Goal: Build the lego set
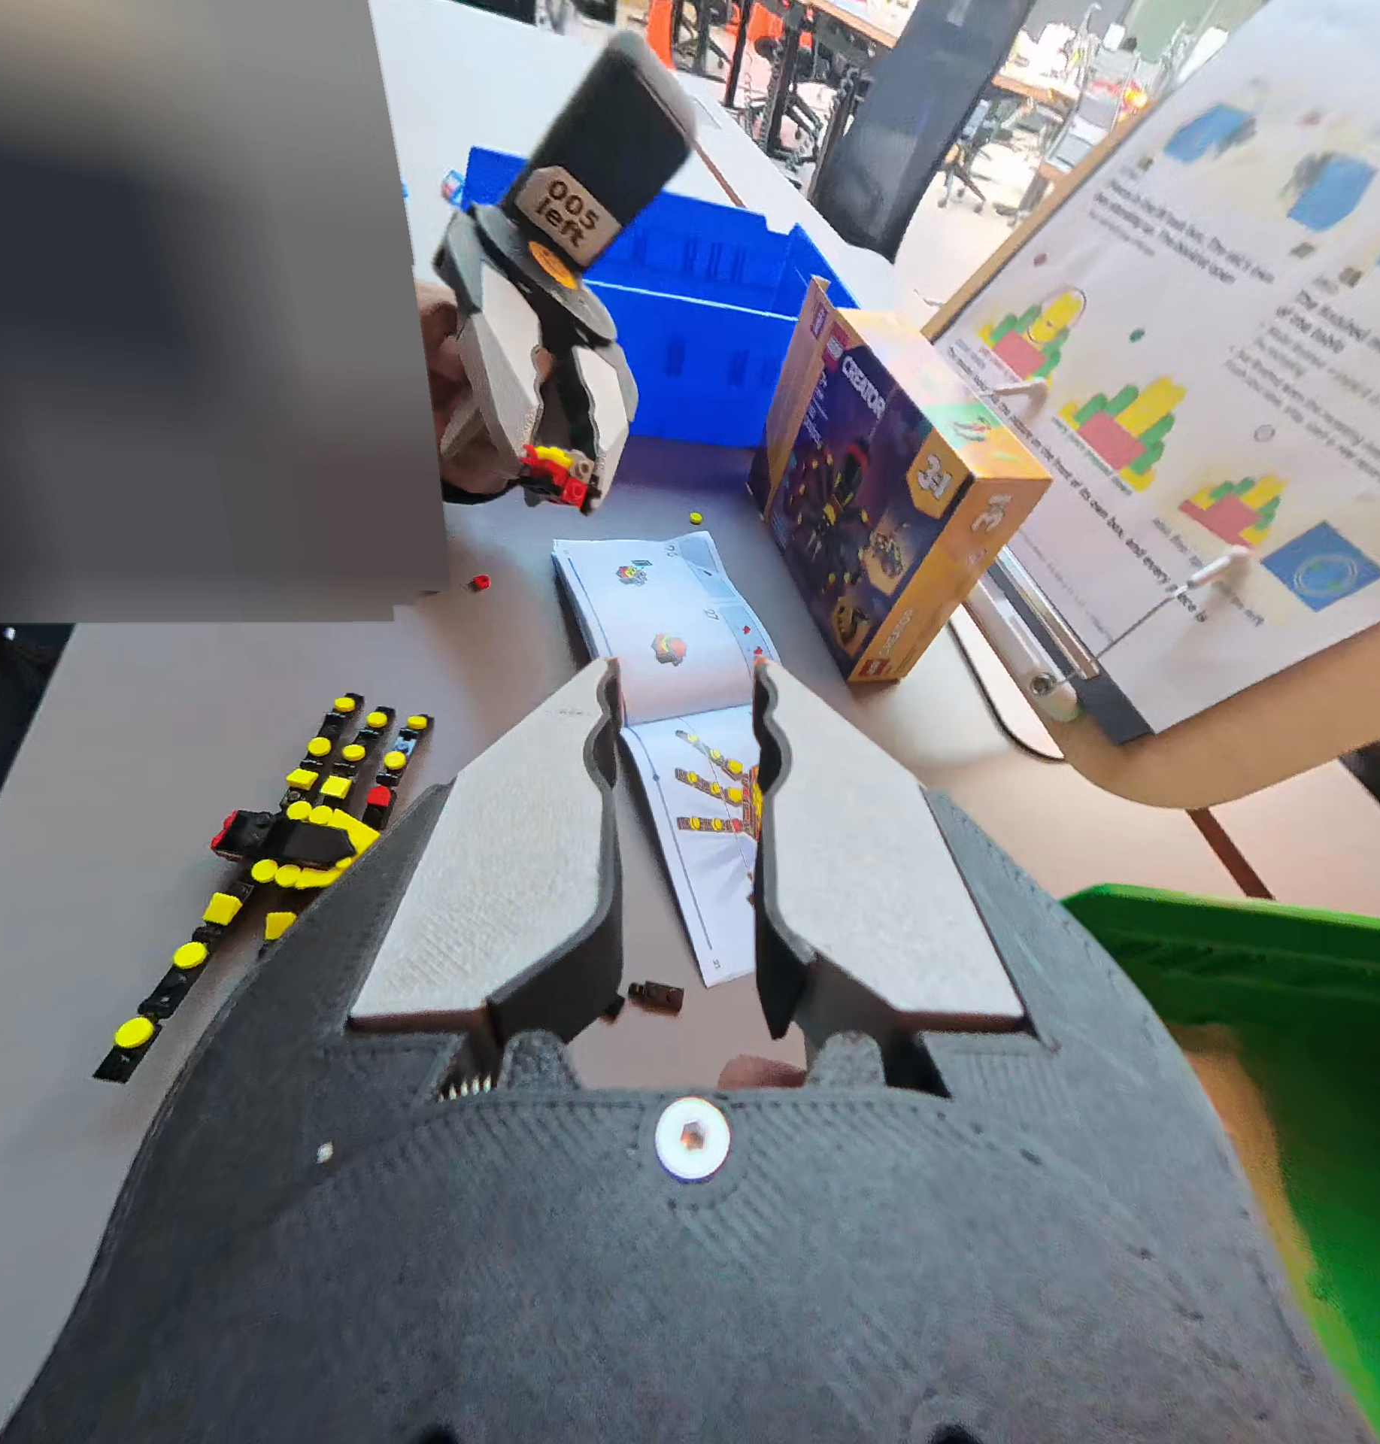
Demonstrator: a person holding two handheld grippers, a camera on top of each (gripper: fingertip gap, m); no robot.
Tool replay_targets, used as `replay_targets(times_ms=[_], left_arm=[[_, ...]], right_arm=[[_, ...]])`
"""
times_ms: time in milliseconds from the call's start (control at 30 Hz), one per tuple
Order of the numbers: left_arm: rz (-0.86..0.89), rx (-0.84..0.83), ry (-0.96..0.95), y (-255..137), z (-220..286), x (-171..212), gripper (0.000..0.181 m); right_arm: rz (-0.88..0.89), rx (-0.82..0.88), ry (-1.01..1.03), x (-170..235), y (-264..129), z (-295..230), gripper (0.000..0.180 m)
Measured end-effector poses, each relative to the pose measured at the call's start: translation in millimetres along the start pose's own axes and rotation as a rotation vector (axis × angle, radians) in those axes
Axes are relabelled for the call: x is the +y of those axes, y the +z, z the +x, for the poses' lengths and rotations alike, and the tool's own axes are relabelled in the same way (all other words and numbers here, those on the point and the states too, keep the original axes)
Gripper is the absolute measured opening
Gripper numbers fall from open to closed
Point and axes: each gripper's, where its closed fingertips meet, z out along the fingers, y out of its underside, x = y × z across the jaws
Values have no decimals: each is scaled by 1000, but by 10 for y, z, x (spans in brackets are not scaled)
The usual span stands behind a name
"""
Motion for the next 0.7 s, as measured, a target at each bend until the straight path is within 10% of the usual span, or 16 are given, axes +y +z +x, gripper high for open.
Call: replay_targets(times_ms=[700], left_arm=[[-64, 368, -202, 137, 500, 125, 21]], right_arm=[[21, -231, -226, -322, 705, -824, 18]])
